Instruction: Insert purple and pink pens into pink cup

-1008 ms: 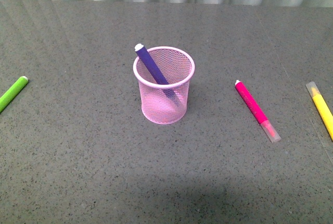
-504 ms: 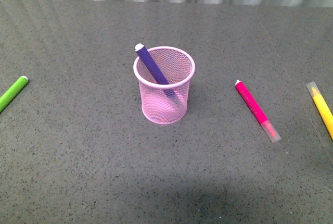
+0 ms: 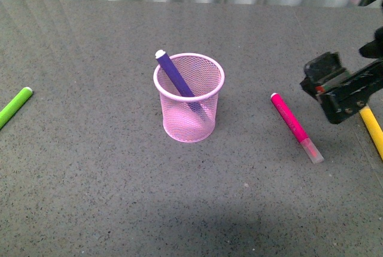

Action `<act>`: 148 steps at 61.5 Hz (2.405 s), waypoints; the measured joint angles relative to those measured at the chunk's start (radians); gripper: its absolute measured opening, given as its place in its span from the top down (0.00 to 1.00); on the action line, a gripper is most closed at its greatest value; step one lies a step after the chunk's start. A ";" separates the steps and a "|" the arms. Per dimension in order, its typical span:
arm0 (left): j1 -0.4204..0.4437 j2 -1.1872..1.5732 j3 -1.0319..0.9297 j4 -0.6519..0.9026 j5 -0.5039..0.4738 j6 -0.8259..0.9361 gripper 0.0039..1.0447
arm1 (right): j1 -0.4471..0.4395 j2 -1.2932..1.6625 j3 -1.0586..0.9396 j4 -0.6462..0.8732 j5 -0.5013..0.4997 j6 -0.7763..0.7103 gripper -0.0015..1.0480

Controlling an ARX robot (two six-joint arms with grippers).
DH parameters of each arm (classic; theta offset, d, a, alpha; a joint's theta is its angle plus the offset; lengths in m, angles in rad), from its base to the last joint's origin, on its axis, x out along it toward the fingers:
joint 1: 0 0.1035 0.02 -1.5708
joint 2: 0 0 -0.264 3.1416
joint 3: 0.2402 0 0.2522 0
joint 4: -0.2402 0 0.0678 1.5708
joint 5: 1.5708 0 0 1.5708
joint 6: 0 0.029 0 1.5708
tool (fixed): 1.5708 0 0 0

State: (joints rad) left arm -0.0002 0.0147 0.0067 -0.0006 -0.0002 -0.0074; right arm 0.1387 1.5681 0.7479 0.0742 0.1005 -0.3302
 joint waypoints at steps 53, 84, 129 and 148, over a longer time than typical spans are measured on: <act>0.000 0.000 0.000 0.000 0.000 0.000 0.07 | 0.043 0.401 0.314 -0.110 -0.023 0.275 0.07; 0.000 0.000 0.000 0.000 0.000 0.000 0.07 | 0.020 0.476 0.360 -0.122 -0.052 0.251 0.07; 0.000 0.000 0.000 0.000 0.000 0.000 0.07 | 0.023 0.504 0.362 -0.108 -0.045 0.228 0.69; 0.000 0.000 0.000 0.000 0.000 0.000 0.07 | 0.023 0.454 0.326 -0.066 -0.031 0.228 0.91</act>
State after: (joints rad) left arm 0.0002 0.0147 0.0067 -0.0006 -0.0002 -0.0074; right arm 0.1616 2.0224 1.0737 0.0082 0.0700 -0.1020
